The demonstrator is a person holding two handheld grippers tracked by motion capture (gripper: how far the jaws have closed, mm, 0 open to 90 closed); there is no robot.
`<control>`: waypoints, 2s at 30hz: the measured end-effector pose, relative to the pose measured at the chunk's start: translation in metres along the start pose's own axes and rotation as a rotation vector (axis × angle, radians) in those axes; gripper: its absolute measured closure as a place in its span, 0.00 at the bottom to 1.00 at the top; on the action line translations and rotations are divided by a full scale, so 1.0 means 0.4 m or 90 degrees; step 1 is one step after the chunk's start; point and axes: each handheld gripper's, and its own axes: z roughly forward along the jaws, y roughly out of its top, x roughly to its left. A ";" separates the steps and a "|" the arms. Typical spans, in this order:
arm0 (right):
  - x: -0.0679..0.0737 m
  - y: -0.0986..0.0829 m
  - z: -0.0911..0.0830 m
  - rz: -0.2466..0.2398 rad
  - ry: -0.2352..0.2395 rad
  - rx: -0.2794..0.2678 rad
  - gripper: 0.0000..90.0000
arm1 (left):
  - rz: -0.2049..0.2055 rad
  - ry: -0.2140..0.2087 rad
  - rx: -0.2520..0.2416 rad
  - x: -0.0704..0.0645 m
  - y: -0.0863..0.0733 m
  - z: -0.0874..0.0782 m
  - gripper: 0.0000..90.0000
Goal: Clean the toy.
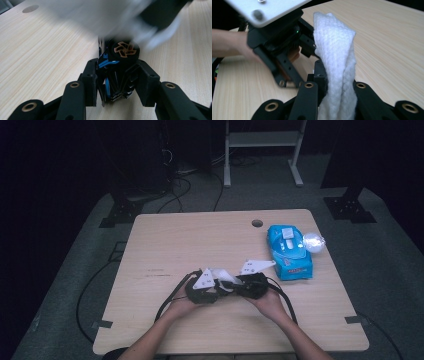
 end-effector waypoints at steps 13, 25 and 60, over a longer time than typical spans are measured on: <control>-0.053 -0.027 -0.022 0.006 -0.091 0.007 0.90 | -0.011 0.002 -0.006 0.008 -0.006 -0.001 0.64; -0.021 -0.014 0.013 -0.004 -0.038 0.006 0.90 | -0.022 -0.005 -0.006 0.012 -0.008 -0.001 0.64; -0.161 -0.076 -0.119 0.086 -0.137 -0.008 0.89 | -0.012 -0.001 0.002 0.022 -0.011 -0.009 0.64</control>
